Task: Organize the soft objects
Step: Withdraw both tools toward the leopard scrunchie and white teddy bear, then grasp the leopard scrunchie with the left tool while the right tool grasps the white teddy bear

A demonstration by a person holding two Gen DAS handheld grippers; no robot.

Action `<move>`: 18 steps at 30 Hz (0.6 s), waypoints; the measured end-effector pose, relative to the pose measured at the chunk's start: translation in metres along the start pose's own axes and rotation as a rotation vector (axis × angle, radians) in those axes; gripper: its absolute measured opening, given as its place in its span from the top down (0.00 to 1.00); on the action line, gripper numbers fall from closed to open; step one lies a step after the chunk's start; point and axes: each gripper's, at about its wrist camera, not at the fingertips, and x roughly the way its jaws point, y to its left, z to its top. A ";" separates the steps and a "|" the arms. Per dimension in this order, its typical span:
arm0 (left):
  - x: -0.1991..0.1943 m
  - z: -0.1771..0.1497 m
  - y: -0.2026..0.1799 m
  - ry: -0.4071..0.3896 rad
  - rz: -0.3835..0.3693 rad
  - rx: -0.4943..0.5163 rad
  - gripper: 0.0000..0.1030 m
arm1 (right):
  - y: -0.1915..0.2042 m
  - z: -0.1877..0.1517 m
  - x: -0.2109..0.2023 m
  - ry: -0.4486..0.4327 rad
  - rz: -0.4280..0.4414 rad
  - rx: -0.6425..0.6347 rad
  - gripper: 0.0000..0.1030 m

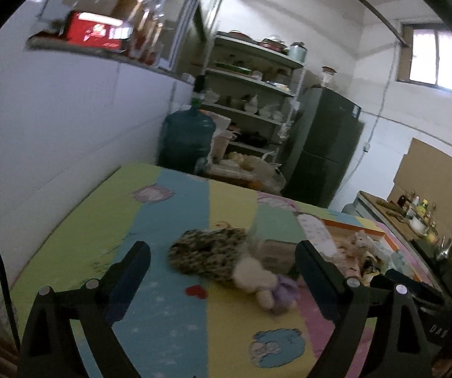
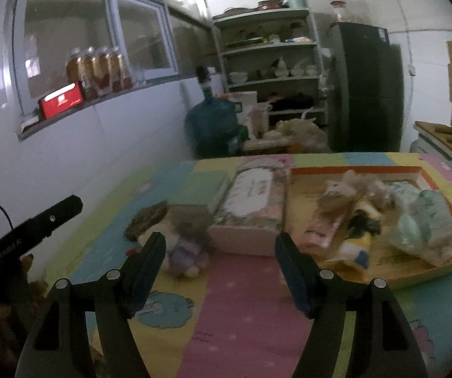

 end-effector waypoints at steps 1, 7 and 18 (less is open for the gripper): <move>-0.001 -0.001 0.005 0.000 0.003 -0.006 0.09 | 0.003 -0.001 0.003 0.007 0.006 -0.005 0.29; 0.002 -0.006 0.031 0.019 0.014 -0.025 0.09 | 0.028 -0.006 0.037 0.082 0.090 -0.080 0.29; 0.020 -0.011 0.059 0.070 0.011 -0.015 0.09 | 0.060 0.010 0.109 0.225 0.244 -0.327 0.29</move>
